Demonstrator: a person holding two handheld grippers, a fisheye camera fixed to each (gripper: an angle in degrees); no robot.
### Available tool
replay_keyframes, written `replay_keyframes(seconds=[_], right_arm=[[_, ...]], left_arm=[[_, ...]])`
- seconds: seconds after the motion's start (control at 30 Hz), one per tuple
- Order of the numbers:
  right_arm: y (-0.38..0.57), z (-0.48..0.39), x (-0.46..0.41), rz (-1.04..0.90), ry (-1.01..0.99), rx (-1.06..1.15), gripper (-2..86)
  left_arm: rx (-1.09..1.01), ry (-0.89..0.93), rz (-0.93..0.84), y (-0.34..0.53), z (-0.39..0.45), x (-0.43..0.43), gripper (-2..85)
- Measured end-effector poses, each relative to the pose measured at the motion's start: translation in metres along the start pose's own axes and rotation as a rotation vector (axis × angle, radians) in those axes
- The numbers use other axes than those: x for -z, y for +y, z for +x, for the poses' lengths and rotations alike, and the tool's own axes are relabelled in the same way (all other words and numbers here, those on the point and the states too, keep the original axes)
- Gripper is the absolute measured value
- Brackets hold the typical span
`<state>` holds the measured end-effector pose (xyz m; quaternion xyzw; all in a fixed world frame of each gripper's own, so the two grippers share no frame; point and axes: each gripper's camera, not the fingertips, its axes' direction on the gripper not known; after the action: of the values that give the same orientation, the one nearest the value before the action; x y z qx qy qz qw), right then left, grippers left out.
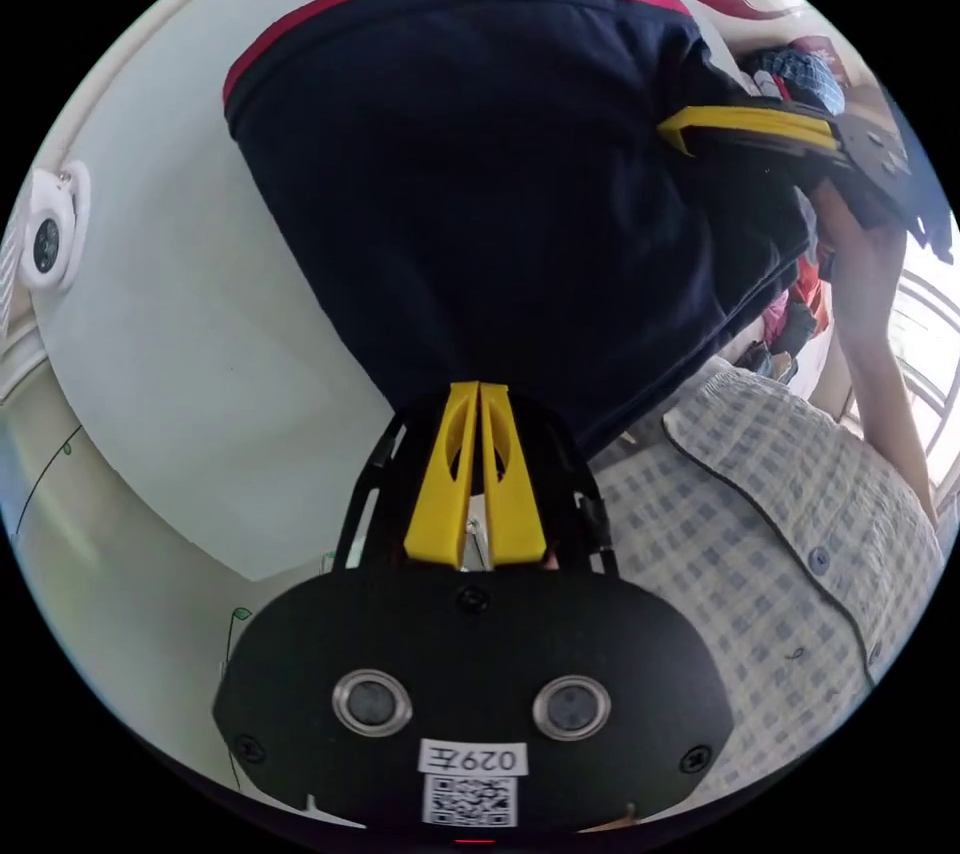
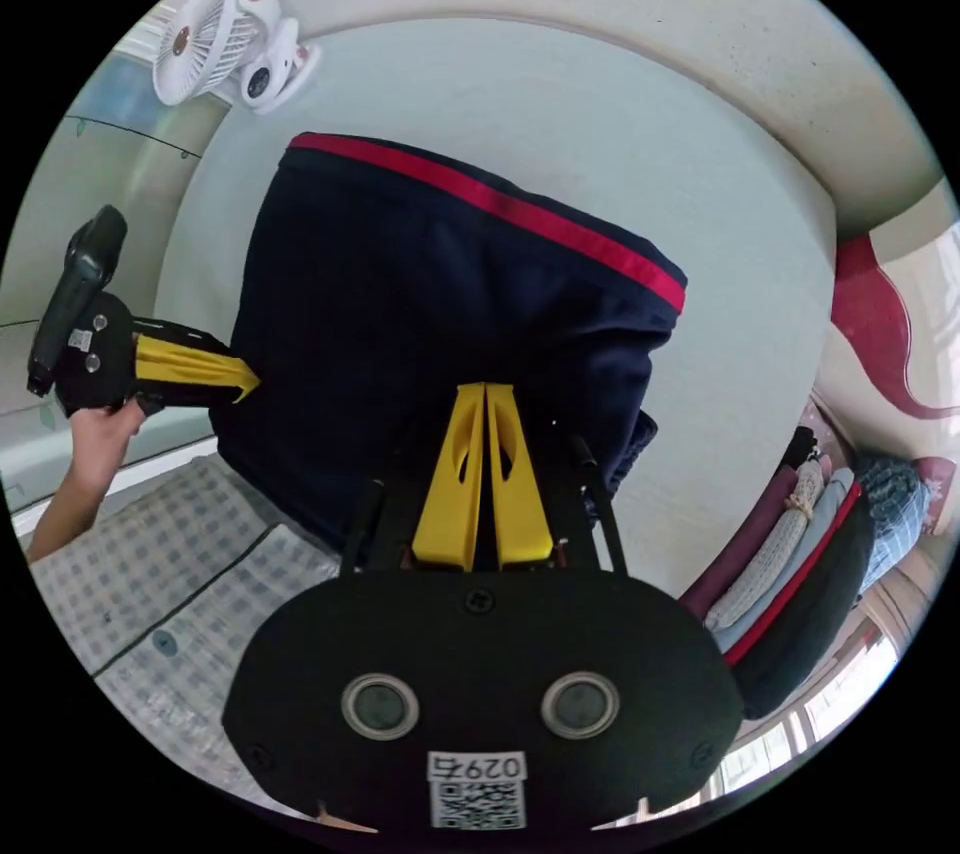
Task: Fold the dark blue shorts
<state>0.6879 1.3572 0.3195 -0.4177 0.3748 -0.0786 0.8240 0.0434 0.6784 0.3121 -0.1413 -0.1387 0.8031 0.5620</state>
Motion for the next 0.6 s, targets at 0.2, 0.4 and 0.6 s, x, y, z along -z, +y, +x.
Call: replay_keyframes(seconds=[0.2,0.4,0.6], right_arm=[[0.029,-0.007,0.006,0.117,-0.103,-0.157,-0.5],[0.075,-0.053,-0.011,0.267,-0.456,-0.316,-0.5],[0.084,-0.115,-0.088,0.106,-0.327,-0.350,-0.5]], left_arm=[[-0.149,-0.168,-0.016,-0.001,0.039,0.006,-1.0],[-0.413,-0.245,0.062,-0.001,0.059,0.053,-1.0],[-0.395,-0.383,0.205,-0.052,0.027,0.121,-1.0]])
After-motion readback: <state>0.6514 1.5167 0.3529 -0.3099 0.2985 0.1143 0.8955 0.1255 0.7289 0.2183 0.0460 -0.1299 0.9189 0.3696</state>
